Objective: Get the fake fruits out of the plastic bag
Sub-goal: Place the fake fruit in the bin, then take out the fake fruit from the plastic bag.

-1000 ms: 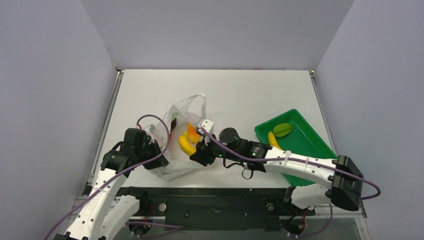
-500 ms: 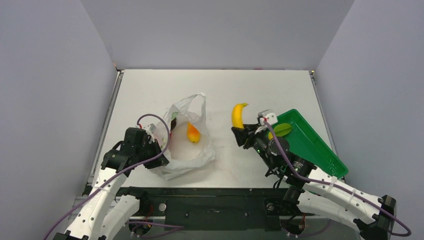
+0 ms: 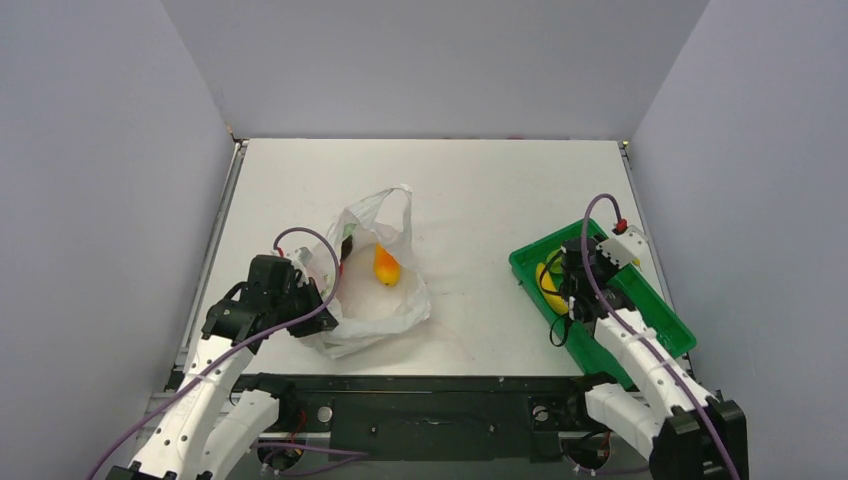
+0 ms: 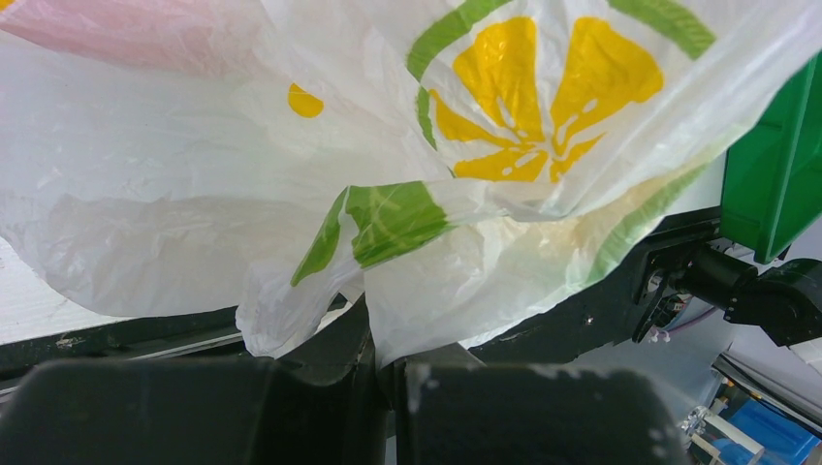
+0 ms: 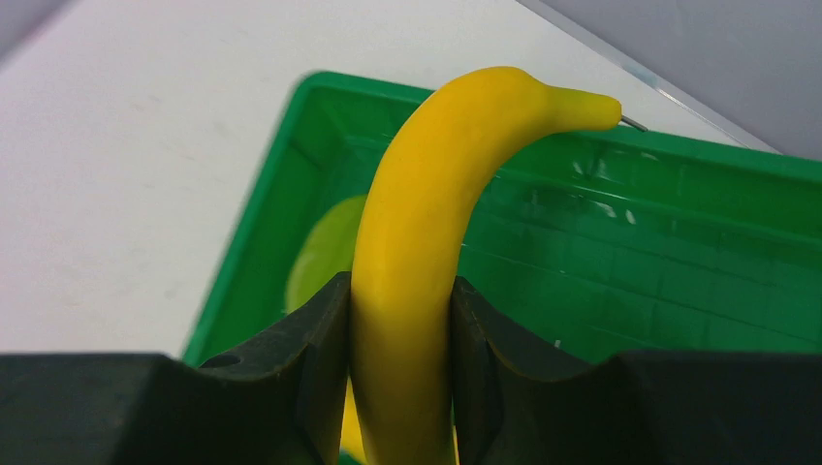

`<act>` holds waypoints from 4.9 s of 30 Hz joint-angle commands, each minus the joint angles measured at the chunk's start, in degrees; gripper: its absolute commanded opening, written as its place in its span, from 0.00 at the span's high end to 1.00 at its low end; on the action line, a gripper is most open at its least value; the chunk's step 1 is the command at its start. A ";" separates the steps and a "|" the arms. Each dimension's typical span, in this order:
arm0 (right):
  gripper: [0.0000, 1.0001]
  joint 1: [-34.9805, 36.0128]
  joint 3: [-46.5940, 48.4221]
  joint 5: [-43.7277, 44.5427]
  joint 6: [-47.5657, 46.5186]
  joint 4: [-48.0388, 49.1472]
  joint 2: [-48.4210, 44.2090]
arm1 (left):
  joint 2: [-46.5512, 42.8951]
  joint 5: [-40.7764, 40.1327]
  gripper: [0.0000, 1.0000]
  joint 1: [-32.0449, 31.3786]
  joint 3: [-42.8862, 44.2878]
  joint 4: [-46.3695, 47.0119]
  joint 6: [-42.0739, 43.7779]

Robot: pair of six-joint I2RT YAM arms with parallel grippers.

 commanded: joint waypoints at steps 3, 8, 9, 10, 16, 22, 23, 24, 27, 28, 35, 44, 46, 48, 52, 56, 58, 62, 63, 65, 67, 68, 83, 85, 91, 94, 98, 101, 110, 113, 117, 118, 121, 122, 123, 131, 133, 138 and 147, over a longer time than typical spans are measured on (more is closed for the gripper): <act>1.00 -7.51 5.91 -4.58 3.66 -5.50 13.79 | -0.08 0.23 1.00 0.03 0.62 2.19 -0.03; 1.00 -10.33 8.08 -6.88 3.43 -5.19 21.19 | -0.46 0.23 1.00 0.09 0.48 2.02 -0.03; 1.00 -10.53 9.22 -7.60 2.12 -5.14 23.45 | -0.40 0.23 1.00 0.11 0.50 2.03 -0.01; 1.00 -10.61 9.89 -8.15 0.54 -4.94 24.67 | -0.33 0.27 1.00 0.10 0.51 2.07 -0.03; 1.00 -11.07 14.71 -12.97 -0.96 -4.58 33.53 | 0.02 0.26 1.00 0.12 0.54 2.32 -0.11; 0.96 -11.21 16.85 -13.29 -0.80 -5.31 36.17 | -0.56 0.19 1.00 0.13 0.37 2.00 -0.07; 0.93 -11.22 17.01 -13.36 -0.83 -5.51 36.54 | -0.48 0.26 1.00 0.13 0.39 2.09 -0.09; 0.84 -11.28 17.23 -13.73 -1.07 -5.56 36.66 | -0.45 0.25 1.00 0.13 0.36 2.10 -0.04; 0.60 -11.30 17.43 -14.68 -1.97 -5.76 36.72 | -0.07 0.30 1.00 0.06 0.50 2.28 -0.03; 0.49 -11.31 17.38 -14.91 -2.24 -5.77 36.61 | -0.07 0.25 1.00 0.10 0.58 2.29 -0.01; 0.24 -11.18 15.68 -16.46 -3.28 -4.82 32.68 | -0.56 0.23 1.00 0.12 0.36 2.01 -0.08; 0.24 -5.84 12.28 -15.12 -10.14 -4.08 14.42 | 0.18 0.58 1.00 0.10 0.46 2.46 0.01; 0.25 -2.44 11.36 -17.82 -12.55 -2.76 9.44 | 0.11 0.65 1.00 0.20 0.42 2.51 -0.06; 0.25 0.29 9.56 -24.80 -15.53 1.25 4.45 | 0.09 0.68 1.00 0.21 0.37 2.55 -0.01; 0.25 7.58 5.74 -40.62 -18.28 12.19 -3.32 | 0.31 0.96 1.00 0.23 0.33 2.55 0.13; 0.25 23.08 6.09 -43.90 -20.23 19.38 -2.68 | 0.76 1.30 1.00 0.37 0.49 2.80 0.23; 0.26 31.92 8.36 -40.53 -21.83 19.98 0.73 | 1.00 1.32 1.00 0.37 0.59 2.82 0.27; 0.28 43.69 13.69 -36.13 -21.70 21.99 11.39 | 1.10 1.36 1.00 0.46 0.43 2.67 0.28; 0.29 46.30 15.08 -35.81 -21.52 23.72 15.29 | 0.90 1.37 1.00 0.43 0.43 2.59 0.21; 0.30 49.19 17.32 -33.30 -20.23 25.54 20.71 | 0.71 1.23 1.00 0.37 0.29 2.56 0.20; 0.31 50.83 19.29 -30.76 -17.95 27.53 25.77 | 0.56 1.09 1.00 0.44 0.30 2.56 0.19; 0.31 51.27 19.89 -29.97 -17.54 28.89 28.71 | 0.55 1.04 1.00 0.47 0.28 2.56 0.15; 0.33 53.25 40.26 0.03 -2.92 12.96 52.37 | 1.13 1.40 1.00 0.56 0.31 2.55 0.39; 0.31 53.29 41.94 2.01 -2.32 10.88 54.53 | 1.50 1.45 1.00 0.61 0.48 2.56 0.49; 0.26 51.92 43.88 5.63 -1.07 10.61 59.75 | 1.37 1.46 1.00 0.66 0.40 2.51 0.42; 0.24 50.80 44.86 5.59 -1.26 11.25 61.86 | 1.27 1.55 1.00 0.66 0.33 2.47 0.45; 0.22 50.27 45.62 5.13 -3.81 15.26 64.84 | 1.78 1.81 1.00 0.65 0.44 2.44 0.77; 0.22 49.25 47.08 5.47 -2.84 15.55 67.24 | 2.22 1.98 1.00 0.66 0.57 2.47 0.87; 0.25 47.58 51.93 6.21 -4.20 17.50 73.87 | 2.13 2.55 1.00 0.66 0.28 2.34 1.20; 0.34 47.39 53.87 7.03 -5.86 18.07 75.37 | 2.62 2.76 1.00 0.66 0.38 2.38 1.40; 0.58 47.01 54.88 7.75 -7.08 18.69 76.29 | 2.56 2.74 1.00 0.65 0.33 2.31 1.37; 0.62 46.80 54.80 7.70 -7.21 18.97 76.25 | 2.34 2.72 1.00 0.65 0.25 2.30 1.28; 0.78 46.63 54.20 6.87 -8.35 19.99 75.76 | 2.14 2.69 1.00 0.63 0.22 2.25 1.32; 0.81 46.73 53.14 6.23 -9.41 21.44 74.89 | 2.24 2.69 1.00 0.64 0.19 2.28 1.33; 0.85 46.89 52.51 5.98 -9.88 22.86 73.81 | 2.40 2.71 1.00 0.65 0.23 2.33 1.29; 1.00 48.78 44.39 2.00 -14.61 26.45 64.97 | 3.55 3.04 1.00 0.72 0.38 2.55 1.42; 1.00 49.02 42.22 -0.39 -15.02 26.67 62.14 | 3.30 3.00 1.00 0.73 0.24 2.56 1.25; 1.00 49.34 37.13 -9.36 -14.83 26.97 55.79 | 2.79 3.11 1.00 0.74 0.05 2.62 1.19; 1.00 48.47 31.18 -26.34 -11.59 30.32 45.68 | 3.63 3.69 1.00 0.94 0.37 2.86 1.54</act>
